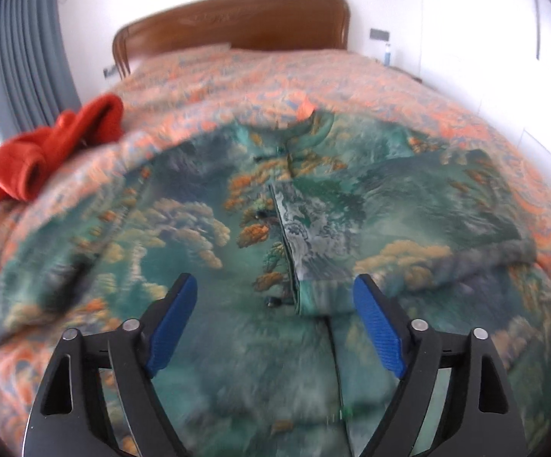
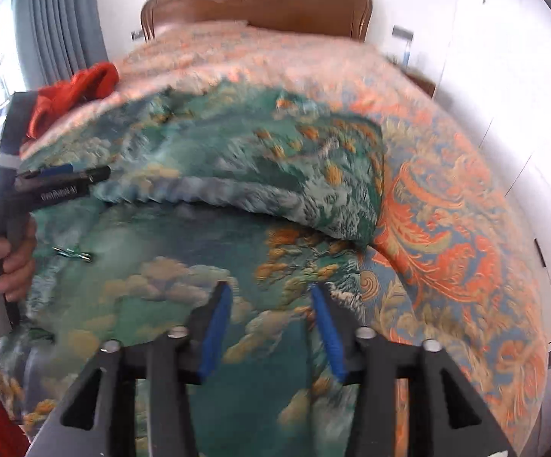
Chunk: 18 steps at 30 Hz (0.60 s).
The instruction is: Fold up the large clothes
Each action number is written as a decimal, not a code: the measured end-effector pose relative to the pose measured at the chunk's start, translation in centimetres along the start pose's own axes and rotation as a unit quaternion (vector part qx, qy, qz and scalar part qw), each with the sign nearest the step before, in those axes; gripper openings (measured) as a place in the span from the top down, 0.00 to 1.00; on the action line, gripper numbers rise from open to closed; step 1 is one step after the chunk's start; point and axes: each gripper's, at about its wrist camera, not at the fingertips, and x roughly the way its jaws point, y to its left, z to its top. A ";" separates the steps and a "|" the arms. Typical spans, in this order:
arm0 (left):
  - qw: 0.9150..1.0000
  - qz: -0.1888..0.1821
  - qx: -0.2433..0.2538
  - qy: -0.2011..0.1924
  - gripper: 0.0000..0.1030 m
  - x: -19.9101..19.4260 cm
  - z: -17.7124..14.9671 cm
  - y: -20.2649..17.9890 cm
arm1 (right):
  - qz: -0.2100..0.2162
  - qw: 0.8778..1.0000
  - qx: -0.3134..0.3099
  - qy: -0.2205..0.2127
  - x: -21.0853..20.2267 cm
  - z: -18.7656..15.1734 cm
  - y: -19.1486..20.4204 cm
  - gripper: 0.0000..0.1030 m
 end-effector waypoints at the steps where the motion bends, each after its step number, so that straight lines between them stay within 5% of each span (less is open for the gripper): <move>1: 1.000 0.002 0.004 -0.010 0.11 -1.7 -0.2 0.1 | -0.004 1.000 0.001 -0.013 -1.0 -0.3 0.5 0.48; 8: 0.999 0.010 0.000 -0.046 0.07 -11.0 -1.9 2.2 | -0.025 0.996 -0.006 -0.081 -7.9 -1.8 4.8 0.48; 18: 0.997 0.029 -0.015 -0.073 0.07 -17.8 -3.2 4.5 | -0.032 0.995 -0.018 -0.091 -11.1 -3.2 9.5 0.48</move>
